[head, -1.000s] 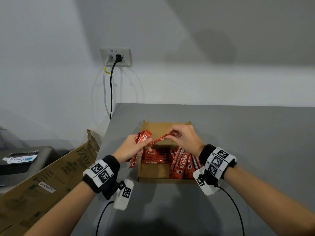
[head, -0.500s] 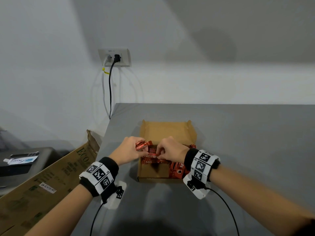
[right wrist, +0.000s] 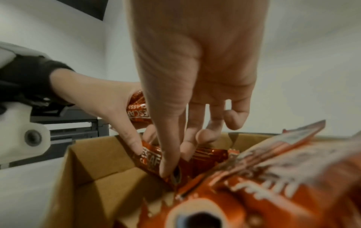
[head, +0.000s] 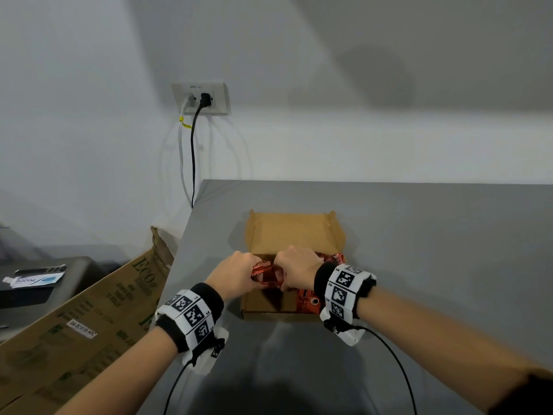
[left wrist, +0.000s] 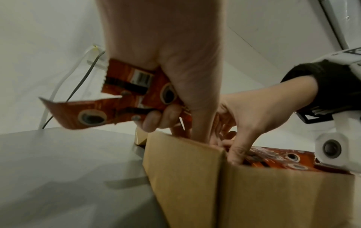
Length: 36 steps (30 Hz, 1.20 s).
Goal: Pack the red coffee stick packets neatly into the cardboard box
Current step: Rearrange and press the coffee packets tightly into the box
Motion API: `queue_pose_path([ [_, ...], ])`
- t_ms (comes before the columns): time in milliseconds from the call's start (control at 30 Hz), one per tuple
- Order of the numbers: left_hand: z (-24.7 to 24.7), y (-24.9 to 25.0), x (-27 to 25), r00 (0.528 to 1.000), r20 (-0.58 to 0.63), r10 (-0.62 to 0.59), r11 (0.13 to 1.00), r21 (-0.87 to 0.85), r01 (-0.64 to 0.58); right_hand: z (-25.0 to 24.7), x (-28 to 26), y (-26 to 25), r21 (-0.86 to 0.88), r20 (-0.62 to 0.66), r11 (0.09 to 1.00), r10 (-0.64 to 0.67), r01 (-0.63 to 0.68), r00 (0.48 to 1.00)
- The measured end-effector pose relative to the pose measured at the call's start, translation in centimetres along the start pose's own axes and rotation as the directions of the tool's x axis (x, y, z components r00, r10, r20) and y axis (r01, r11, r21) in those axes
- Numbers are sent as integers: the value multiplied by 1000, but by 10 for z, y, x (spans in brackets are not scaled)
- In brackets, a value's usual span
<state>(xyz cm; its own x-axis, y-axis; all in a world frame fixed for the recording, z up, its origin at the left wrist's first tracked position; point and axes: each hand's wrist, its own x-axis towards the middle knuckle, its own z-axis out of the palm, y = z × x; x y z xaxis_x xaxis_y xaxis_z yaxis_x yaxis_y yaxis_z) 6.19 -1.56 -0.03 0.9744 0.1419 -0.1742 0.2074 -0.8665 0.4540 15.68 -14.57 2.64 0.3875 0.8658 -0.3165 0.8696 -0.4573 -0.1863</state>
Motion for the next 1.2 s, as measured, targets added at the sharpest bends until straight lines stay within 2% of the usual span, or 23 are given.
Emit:
queue_pose_path([
  [100, 2, -4, 0, 1000, 22, -17, 1000, 13, 16, 0, 1, 0, -4, -1, 1000, 4, -4, 1000],
  [333, 6, -5, 1, 1000, -9, -29, 996, 83, 30, 0, 0, 6, -18, -31, 1000, 12, -13, 999],
  [633, 8, -1, -4, 1000, -3, -6, 988, 155, 6, 3, -2, 3, -63, -13, 998, -12, 11, 1000],
  [900, 17, -2, -2, 998, -68, -3, 959, 284, 22, 6, -1, -7, -226, 16, 973, -43, 46, 999],
  [1067, 22, 1, -2, 995, -100, -23, 932, 358, 58, 5, -1, -9, -233, 31, 972, -15, 22, 999],
  [1200, 21, 0, -2, 994, -105, -33, 938, 340, 67, 4, -2, -8, -208, 46, 978, -6, 16, 999],
])
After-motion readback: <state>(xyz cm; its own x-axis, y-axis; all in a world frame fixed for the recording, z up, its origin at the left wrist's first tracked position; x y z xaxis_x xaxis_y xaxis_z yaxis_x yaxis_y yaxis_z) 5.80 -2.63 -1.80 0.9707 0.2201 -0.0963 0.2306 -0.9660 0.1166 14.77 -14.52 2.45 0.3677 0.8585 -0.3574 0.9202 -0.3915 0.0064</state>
